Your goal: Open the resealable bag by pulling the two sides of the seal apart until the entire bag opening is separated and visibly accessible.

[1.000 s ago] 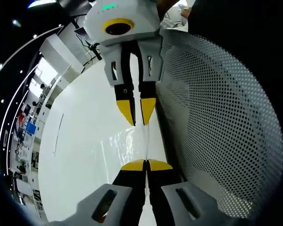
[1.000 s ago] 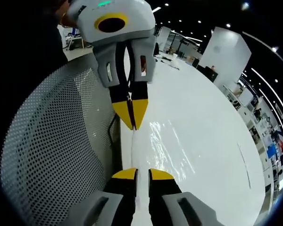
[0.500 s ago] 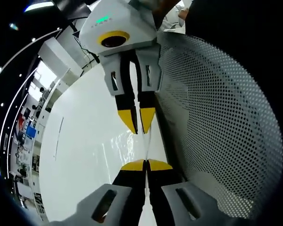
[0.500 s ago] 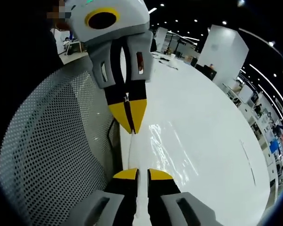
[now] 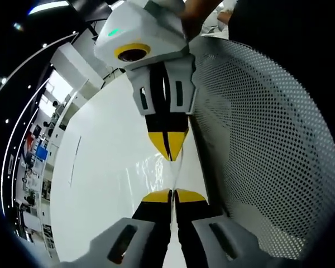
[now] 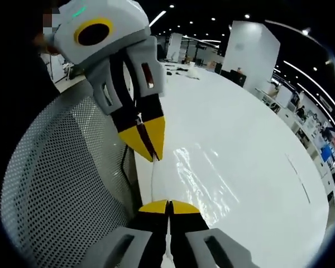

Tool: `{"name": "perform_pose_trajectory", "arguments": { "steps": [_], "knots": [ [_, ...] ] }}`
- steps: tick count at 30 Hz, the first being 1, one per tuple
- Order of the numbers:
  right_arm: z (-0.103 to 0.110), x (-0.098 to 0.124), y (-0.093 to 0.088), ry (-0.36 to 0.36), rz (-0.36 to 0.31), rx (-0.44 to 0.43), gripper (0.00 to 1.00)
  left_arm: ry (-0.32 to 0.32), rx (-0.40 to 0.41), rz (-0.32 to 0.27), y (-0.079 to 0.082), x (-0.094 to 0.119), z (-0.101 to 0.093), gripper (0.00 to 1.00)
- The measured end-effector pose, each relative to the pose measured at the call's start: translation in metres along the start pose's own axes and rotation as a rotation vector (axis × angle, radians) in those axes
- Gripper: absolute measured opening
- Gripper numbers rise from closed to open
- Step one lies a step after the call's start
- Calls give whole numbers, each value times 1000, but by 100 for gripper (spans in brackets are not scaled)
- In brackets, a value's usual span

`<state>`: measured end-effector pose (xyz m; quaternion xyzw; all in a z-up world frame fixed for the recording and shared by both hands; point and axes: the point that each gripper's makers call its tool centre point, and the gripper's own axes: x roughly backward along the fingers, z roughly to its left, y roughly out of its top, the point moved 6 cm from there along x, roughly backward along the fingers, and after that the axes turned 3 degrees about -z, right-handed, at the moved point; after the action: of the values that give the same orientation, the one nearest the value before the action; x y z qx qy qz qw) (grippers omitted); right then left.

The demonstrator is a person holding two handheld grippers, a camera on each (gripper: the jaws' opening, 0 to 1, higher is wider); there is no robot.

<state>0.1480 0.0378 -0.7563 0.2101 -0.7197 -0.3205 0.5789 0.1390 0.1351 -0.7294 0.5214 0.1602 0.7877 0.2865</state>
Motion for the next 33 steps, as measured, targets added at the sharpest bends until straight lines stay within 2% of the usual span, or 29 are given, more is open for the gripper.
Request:
{"name": "perform_pose_trajectory", "arguments": {
  "steps": [6, 11, 16, 21, 30, 33],
  "knots": [
    [-6, -4, 5, -22, -1, -14, 0, 39, 15, -8, 2, 3, 4, 9],
    [-8, -8, 10, -22, 3, -10, 0, 60, -3, -25, 8, 4, 6, 9],
    [-10, -9, 13, -21, -3, -6, 0, 53, -23, -36, 15, 2, 5, 9],
    [-10, -8, 20, -22, -19, -11, 0, 39, -33, -17, 9, -5, 1, 9],
    [-9, -8, 26, -11, -45, -10, 0, 65, -31, 18, 1, -6, 2, 8],
    [-9, -8, 29, -9, -52, -12, 0, 79, -31, 31, -4, -6, 3, 5]
  ]
}}
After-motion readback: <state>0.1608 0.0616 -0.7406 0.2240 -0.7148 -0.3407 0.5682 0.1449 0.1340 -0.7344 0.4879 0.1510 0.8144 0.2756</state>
